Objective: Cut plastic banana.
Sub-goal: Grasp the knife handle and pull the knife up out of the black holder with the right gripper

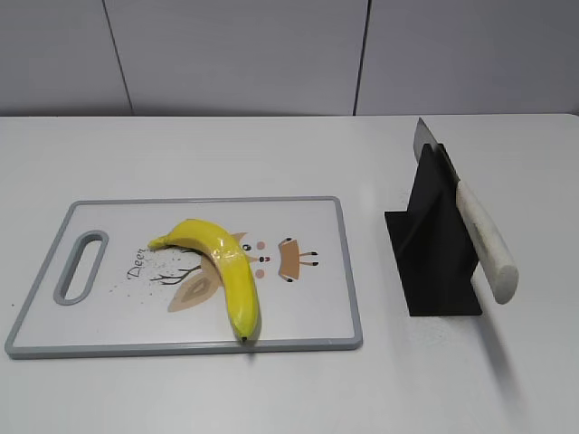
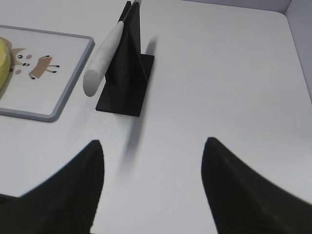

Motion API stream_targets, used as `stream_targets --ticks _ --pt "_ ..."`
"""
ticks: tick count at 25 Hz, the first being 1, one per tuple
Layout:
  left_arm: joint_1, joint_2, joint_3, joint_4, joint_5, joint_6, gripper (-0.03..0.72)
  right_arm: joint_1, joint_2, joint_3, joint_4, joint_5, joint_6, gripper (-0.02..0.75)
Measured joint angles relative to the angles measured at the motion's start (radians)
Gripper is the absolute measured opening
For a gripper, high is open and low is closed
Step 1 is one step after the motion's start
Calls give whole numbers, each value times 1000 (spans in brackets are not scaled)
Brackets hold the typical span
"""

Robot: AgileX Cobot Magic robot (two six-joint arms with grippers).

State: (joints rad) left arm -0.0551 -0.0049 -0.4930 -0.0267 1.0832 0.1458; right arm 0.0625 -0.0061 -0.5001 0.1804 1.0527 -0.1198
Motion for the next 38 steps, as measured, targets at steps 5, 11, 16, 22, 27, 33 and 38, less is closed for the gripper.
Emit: stream_targets --ticks 5,11,16,22,27,33,38 --pt "0 0 0 0 0 0 521 0 0 0 0 0 0 505" --pt "0 0 0 0 0 0 515 0 0 0 0 0 0 505" --pt "0 0 0 0 0 0 513 0 0 0 0 0 0 505" --pt "0 0 0 0 0 0 510 0 0 0 0 0 0 505" --pt "0 0 0 0 0 0 510 0 0 0 1 0 0 505" --pt "0 0 0 0 0 0 506 0 0 0 0 0 0 505" --pt "0 0 0 0 0 0 503 0 0 0 0 0 0 502"
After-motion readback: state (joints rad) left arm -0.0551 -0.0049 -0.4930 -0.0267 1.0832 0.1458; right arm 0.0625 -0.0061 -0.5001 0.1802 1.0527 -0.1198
